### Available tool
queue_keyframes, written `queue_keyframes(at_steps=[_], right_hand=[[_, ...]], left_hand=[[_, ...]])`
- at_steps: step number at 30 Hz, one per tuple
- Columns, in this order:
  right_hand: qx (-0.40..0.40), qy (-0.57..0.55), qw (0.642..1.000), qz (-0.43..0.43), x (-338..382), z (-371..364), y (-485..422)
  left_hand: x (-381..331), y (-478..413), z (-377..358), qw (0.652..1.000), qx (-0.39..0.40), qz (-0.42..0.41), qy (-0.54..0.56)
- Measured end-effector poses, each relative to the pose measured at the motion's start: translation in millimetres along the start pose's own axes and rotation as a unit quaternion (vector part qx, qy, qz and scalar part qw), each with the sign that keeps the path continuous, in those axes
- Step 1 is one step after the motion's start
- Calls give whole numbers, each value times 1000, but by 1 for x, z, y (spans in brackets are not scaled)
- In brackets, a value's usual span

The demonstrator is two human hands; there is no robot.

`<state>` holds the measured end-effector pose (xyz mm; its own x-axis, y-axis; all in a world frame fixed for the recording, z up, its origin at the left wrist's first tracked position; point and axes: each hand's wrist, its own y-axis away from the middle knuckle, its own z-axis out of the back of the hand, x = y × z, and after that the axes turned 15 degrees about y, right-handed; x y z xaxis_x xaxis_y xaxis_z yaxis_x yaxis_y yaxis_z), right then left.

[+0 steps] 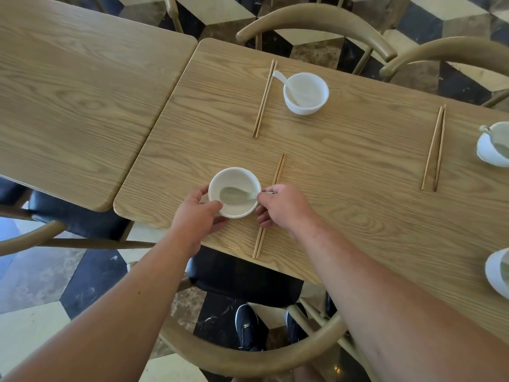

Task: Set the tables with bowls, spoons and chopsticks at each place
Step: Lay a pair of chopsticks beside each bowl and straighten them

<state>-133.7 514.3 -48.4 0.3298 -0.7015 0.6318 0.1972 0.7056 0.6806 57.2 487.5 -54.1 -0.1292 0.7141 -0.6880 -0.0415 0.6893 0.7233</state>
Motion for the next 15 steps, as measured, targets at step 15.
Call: queue_keyframes(at_steps=[15], right_hand=[[-245, 165, 955, 9, -105, 139, 124]], left_hand=[[20, 138, -164, 832, 209, -262, -442]])
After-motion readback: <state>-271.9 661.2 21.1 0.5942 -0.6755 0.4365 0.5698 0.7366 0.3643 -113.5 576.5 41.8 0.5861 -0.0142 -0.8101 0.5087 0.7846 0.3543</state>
